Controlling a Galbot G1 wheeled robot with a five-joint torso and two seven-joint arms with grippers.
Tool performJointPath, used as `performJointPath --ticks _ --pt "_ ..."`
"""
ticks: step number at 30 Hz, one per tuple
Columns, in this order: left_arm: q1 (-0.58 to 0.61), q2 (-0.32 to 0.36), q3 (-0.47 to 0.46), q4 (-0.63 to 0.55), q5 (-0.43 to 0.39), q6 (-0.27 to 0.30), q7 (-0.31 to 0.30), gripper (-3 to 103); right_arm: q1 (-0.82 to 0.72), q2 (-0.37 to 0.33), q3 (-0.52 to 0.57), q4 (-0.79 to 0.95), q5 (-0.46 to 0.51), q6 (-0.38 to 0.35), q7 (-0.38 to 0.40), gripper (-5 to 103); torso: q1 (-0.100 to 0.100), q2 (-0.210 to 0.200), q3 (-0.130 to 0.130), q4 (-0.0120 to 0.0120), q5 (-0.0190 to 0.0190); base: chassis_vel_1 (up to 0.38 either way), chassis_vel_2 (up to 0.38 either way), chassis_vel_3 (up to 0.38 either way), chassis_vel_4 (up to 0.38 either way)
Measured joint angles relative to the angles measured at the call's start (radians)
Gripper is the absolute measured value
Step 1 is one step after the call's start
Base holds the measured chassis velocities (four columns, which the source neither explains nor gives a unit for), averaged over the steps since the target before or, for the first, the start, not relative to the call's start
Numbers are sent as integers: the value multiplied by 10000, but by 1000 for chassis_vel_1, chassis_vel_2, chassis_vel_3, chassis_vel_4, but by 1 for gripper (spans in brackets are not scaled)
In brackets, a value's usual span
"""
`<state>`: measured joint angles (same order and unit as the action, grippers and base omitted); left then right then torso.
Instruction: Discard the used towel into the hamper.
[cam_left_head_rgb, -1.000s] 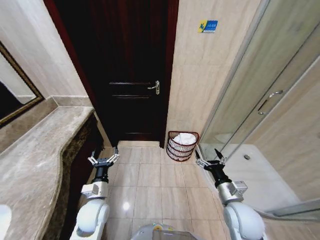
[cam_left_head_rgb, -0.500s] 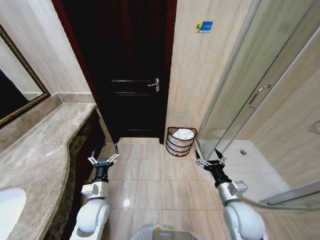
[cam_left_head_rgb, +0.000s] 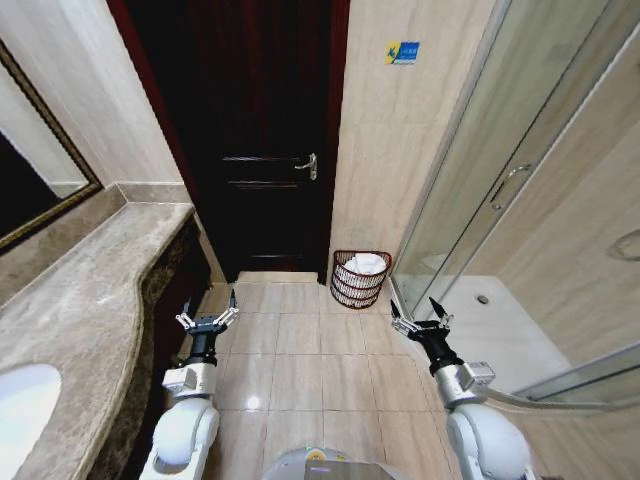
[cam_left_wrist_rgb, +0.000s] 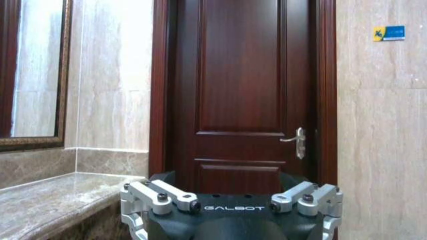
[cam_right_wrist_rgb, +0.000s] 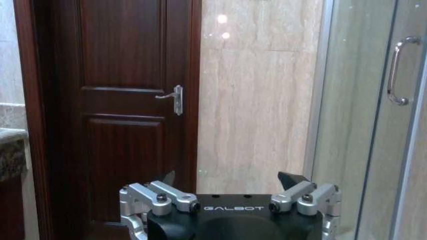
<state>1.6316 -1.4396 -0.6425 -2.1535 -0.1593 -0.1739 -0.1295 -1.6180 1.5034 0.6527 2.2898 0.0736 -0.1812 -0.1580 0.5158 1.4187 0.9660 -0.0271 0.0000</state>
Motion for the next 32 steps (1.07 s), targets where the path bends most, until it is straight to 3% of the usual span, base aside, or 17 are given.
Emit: performJointPath --ticks 32 --pt "3 0 0 0 0 0 0 100 -4 0 0 0 0 0 0 100 -3 0 -1 0 0 0 0 0 0"
